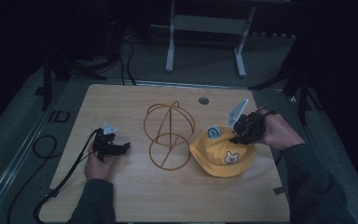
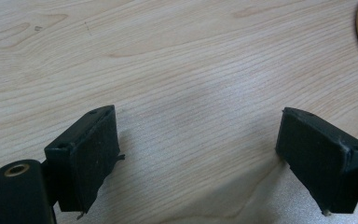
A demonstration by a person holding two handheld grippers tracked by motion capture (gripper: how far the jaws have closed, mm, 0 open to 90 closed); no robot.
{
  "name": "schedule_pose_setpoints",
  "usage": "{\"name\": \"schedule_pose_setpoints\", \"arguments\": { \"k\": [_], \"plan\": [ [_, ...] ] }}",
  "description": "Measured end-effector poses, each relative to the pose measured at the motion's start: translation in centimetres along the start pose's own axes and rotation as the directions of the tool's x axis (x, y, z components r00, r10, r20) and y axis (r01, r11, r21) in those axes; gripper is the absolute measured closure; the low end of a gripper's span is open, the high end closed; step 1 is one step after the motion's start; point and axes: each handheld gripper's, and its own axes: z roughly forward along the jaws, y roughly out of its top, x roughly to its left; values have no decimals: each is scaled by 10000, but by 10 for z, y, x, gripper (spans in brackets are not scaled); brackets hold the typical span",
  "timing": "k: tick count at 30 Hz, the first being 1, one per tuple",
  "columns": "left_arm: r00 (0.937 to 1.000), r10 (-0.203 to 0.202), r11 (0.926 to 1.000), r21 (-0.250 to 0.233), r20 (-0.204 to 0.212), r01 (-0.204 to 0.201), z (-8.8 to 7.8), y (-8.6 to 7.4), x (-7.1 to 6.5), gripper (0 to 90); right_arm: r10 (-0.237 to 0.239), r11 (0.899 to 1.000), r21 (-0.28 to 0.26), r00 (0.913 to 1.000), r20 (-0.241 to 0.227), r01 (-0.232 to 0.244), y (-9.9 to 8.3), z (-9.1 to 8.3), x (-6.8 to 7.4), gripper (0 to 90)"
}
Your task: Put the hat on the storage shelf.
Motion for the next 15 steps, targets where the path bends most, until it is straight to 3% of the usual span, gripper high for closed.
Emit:
{"name": "schedule_pose_setpoints", "arguments": {
  "k": [15],
  "plan": [
    [10000,-22,10000,-20,1,22,0,0,0,129,201,9995,-248,9988,451,-190,-6,-19,-7,757]
  ]
}}
